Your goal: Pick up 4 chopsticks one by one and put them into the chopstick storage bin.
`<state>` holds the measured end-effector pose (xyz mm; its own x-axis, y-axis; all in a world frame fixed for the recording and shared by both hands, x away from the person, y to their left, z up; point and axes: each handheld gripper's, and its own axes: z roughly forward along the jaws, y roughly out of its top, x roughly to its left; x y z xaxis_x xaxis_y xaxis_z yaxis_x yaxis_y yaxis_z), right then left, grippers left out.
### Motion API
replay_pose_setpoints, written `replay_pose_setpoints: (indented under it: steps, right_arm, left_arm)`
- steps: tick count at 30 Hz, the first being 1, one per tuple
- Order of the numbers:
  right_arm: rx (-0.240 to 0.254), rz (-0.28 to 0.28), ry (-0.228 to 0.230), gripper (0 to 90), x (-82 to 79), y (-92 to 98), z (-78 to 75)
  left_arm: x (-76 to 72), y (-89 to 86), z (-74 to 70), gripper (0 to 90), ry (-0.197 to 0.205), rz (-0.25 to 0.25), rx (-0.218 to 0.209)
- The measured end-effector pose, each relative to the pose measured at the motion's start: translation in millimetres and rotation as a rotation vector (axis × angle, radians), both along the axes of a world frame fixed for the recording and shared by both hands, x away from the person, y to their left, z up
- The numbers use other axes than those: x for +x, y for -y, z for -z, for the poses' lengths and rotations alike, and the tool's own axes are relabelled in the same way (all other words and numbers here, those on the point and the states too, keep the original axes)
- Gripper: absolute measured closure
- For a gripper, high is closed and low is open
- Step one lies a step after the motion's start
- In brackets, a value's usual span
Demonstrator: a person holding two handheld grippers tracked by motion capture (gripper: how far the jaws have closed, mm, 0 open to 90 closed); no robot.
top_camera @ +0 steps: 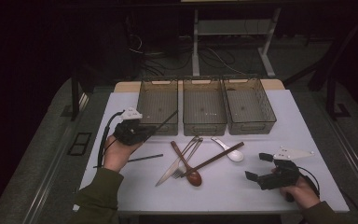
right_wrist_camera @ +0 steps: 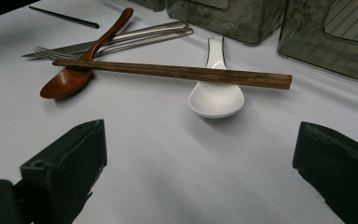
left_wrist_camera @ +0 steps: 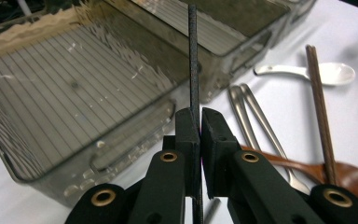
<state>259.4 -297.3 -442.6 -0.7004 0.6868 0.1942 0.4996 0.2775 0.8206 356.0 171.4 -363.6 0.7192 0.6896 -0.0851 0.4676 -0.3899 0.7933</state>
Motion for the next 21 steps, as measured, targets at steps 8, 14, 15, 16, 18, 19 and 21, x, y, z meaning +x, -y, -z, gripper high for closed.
replay_pose_setpoints:
  steps: [8, 14, 15, 16, 18, 19, 21]
  right_arm:
    - [0.004, 0.001, -0.002, 2.5, -0.3, 0.5, -0.3]
    - [0.004, -0.001, -0.004, 2.6, -0.4, 0.1, -0.1]
    - [0.005, -0.001, -0.004, 2.5, -0.4, 0.2, 0.0]
    - [0.005, 0.000, -0.005, 2.6, -0.4, 0.3, 0.0]
    - [0.007, -0.001, -0.004, 2.5, -0.3, 0.4, -0.1]
    - [0.008, -0.001, -0.003, 2.5, -0.2, 0.6, -0.1]
    - [0.012, 0.000, -0.007, 2.5, -0.2, 0.8, -0.4]
  left_arm:
    - [25.5, 3.8, -5.7, 84.5, -0.017, -0.028, -0.041]
    - [42.7, 4.5, -9.6, 84.5, -0.022, -0.058, -0.058]
    - [45.5, 4.9, -10.6, 84.5, -0.023, -0.066, -0.061]
    - [48.9, 5.0, -11.6, 84.5, -0.020, -0.066, -0.064]
    - [55.3, 5.9, -13.3, 84.5, -0.018, -0.076, -0.061]
    - [58.7, 6.4, -13.9, 84.5, -0.016, -0.081, -0.062]
    - [65.9, 7.3, -14.9, 84.5, -0.015, -0.093, -0.065]
